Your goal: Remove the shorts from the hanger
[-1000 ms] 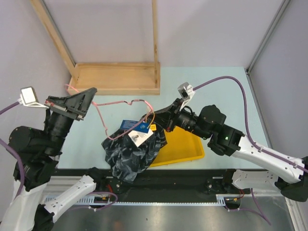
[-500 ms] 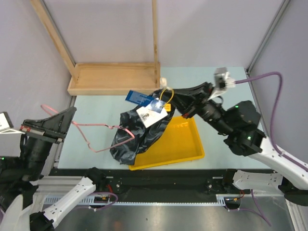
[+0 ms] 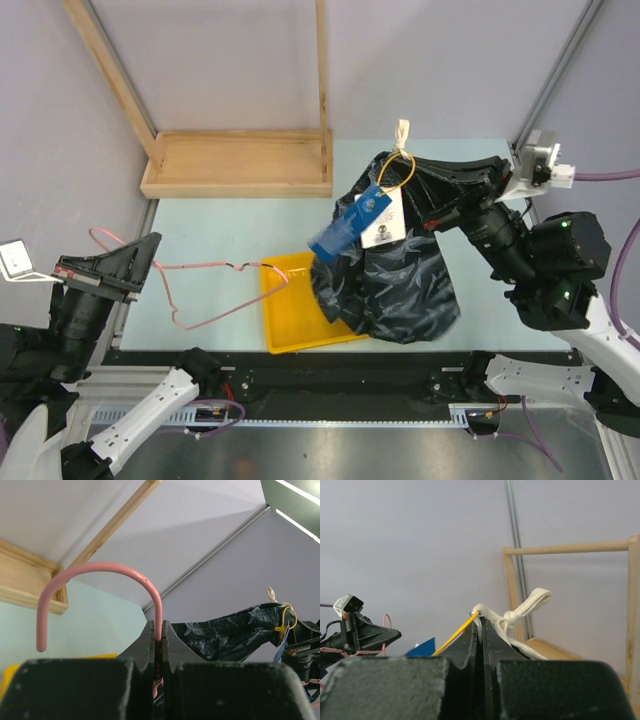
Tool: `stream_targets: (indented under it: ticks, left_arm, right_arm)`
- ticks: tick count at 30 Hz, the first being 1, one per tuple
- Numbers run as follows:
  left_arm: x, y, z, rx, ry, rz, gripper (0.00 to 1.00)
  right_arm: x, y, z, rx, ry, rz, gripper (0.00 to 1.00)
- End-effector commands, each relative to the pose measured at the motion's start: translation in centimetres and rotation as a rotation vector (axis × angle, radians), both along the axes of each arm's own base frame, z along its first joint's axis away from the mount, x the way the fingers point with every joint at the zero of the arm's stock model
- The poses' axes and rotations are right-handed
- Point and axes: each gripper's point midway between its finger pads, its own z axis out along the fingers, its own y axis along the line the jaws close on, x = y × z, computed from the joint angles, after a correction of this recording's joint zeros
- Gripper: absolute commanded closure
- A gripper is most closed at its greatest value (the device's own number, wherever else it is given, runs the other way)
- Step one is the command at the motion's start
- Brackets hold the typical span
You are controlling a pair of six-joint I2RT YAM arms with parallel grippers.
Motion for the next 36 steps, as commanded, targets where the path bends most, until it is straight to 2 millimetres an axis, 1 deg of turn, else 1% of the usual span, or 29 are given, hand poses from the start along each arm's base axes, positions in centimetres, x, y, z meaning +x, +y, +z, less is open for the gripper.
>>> stream_targets:
  ticks: [1,2,3,4,6,7,9,10,12,13,16,17,19,20,22,26,29,30,31,32,33,34,35,36]
  left_arm:
    - [-0.1,-0.3,-0.3,0.026,-0.013,-0.016,1.00]
    - [0.0,-0.4,-0.5,0.030,-0.008,-0.016,1.00]
    - [-0.1,-0.4,-0.6,0.028,-0.009,-0.018,1.00]
    - [-0.1,-0.4,-0.7,0.029,-0.007,-0.018,1.00]
    - [-0.1,-0.4,-0.8,0.027,-0.007,-0.018,1.00]
    - [-0.2,-0.3,-0.8,0.028,-0.005,-0.017,1.00]
    - [-0.4,0.0,-0.8,0.029,-0.005,-0.011,1.00]
    - [-0.5,0.1,-0.9,0.033,-0.003,-0.006,1.00]
    - [-0.7,0.5,-0.8,0.030,-0.006,0.006,1.00]
    - [-0.8,0.6,-0.9,0.034,-0.002,0.010,1.00]
    - [-1.0,1.0,-0.9,0.031,-0.005,0.018,1.00]
    - [-1.0,1.1,-0.9,0.033,-0.004,0.022,1.00]
    - [-1.1,1.3,-0.8,0.031,-0.005,0.027,1.00]
    - [-1.3,1.4,-0.7,0.030,-0.008,0.029,0.99]
    - [-1.3,1.4,-0.7,0.030,-0.007,0.032,1.00]
    - [-1.6,1.8,-0.4,0.030,-0.014,0.039,0.99]
    - [-1.9,2.1,-0.3,0.027,-0.020,0.046,1.00]
    - [-1.9,2.1,-0.4,0.030,-0.019,0.046,1.00]
    - [-2.0,2.2,-0.3,0.028,-0.021,0.048,1.00]
    - [-2.1,2.3,-0.3,0.028,-0.023,0.047,1.00]
    - [-2.1,2.3,-0.3,0.031,-0.022,0.047,1.00]
    - [-2.2,2.3,-0.3,0.031,-0.022,0.047,1.00]
    - [-2.2,2.4,-0.2,0.031,-0.024,0.048,1.00]
    - [-2.3,2.4,-0.2,0.031,-0.026,0.046,1.00]
  right_arm:
    - [1.3,1.2,-0.3,-0.042,-0.003,-0.022,1.00]
    - [1.7,2.0,-0.8,-0.060,0.007,-0.014,1.00]
    - [2.4,3.2,-1.7,-0.087,0.020,-0.006,1.00]
    - [2.6,4.2,-2.4,-0.112,0.020,0.018,1.00]
    - [2.9,5.6,-3.1,-0.134,0.027,0.050,1.00]
    - [3.2,7.0,-4.0,-0.162,0.030,0.084,1.00]
    - [3.4,8.4,-4.6,-0.163,0.041,0.127,1.00]
    - [3.4,9.6,-5.4,-0.186,0.041,0.170,1.00]
    - [3.4,10.7,-5.6,-0.180,0.044,0.214,1.00]
    - [3.6,11.9,-6.5,-0.199,0.048,0.250,1.00]
    - [3.4,13.3,-6.7,-0.187,0.040,0.315,1.00]
    - [3.7,14.0,-7.2,-0.191,0.049,0.327,1.00]
    - [3.6,14.5,-7.0,-0.167,0.047,0.359,1.00]
    - [4.1,14.9,-7.3,-0.166,0.054,0.365,1.00]
    - [4.0,15.1,-7.0,-0.145,0.056,0.401,1.00]
    - [4.6,15.4,-7.9,-0.162,0.072,0.430,1.00]
    - [5.3,15.2,-10.0,-0.219,0.100,0.399,1.00]
    - [5.5,14.4,-10.4,-0.237,0.106,0.378,1.00]
    - [5.9,14.3,-12.2,-0.273,0.127,0.368,1.00]
    - [6.4,13.9,-13.4,-0.304,0.148,0.350,1.00]
    - [6.9,13.3,-14.2,-0.321,0.154,0.335,1.00]
    - [8.0,11.8,-15.8,-0.339,0.182,0.310,1.00]
    - [8.6,11.1,-16.8,-0.349,0.205,0.303,1.00]
    - [8.6,10.6,-17.9,-0.358,0.238,0.327,1.00]
